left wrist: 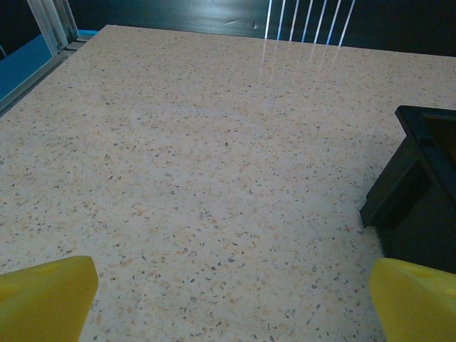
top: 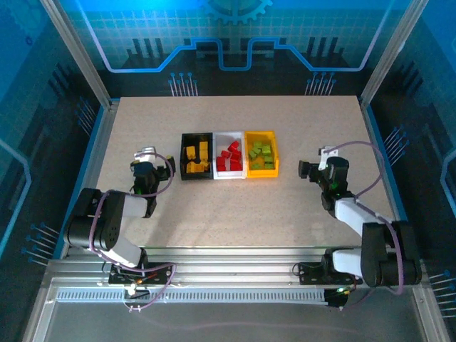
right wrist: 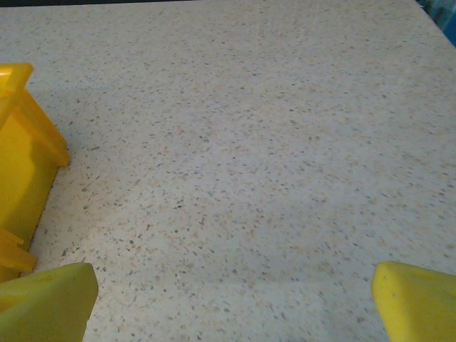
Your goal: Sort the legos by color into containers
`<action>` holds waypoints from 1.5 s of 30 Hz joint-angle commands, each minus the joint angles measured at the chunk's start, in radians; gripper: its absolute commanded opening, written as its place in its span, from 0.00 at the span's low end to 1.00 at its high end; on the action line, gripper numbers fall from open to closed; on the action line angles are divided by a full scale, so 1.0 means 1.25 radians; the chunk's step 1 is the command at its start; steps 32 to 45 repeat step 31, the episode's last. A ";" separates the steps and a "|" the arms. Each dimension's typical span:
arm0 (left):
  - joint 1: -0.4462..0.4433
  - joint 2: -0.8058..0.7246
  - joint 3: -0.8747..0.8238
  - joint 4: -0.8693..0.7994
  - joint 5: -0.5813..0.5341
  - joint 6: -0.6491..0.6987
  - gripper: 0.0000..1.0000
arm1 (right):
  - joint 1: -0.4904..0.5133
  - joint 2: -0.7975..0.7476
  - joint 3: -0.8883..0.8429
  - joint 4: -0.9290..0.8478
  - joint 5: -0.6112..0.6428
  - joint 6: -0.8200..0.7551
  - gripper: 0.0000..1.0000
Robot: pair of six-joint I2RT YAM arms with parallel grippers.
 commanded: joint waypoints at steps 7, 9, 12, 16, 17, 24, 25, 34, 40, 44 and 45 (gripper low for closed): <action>0.006 0.004 0.002 0.029 0.020 0.015 0.99 | 0.035 0.171 0.002 0.237 -0.074 -0.095 1.00; 0.006 0.004 0.001 0.028 0.021 0.015 0.99 | 0.034 0.172 0.001 0.239 -0.077 -0.096 1.00; 0.007 0.004 0.001 0.028 0.020 0.015 0.99 | 0.033 0.172 0.002 0.236 -0.079 -0.095 1.00; 0.006 0.004 0.001 0.028 0.021 0.015 0.99 | 0.033 0.171 0.001 0.237 -0.079 -0.095 1.00; 0.007 0.004 0.001 0.028 0.021 0.015 0.99 | 0.033 0.171 0.001 0.237 -0.079 -0.095 1.00; 0.006 0.005 0.001 0.028 0.021 0.016 0.99 | 0.033 0.172 0.001 0.237 -0.079 -0.095 1.00; 0.006 0.005 0.001 0.027 0.021 0.016 0.99 | 0.032 0.172 0.002 0.237 -0.078 -0.094 1.00; 0.007 0.004 0.001 0.027 0.020 0.016 0.99 | 0.033 0.172 0.002 0.237 -0.078 -0.095 1.00; 0.007 0.004 0.001 0.027 0.020 0.016 0.99 | 0.033 0.172 0.002 0.237 -0.078 -0.095 1.00; 0.007 0.004 0.001 0.027 0.020 0.016 0.99 | 0.033 0.172 0.002 0.237 -0.078 -0.095 1.00; 0.007 0.004 0.001 0.027 0.020 0.016 0.99 | 0.033 0.172 0.002 0.237 -0.078 -0.095 1.00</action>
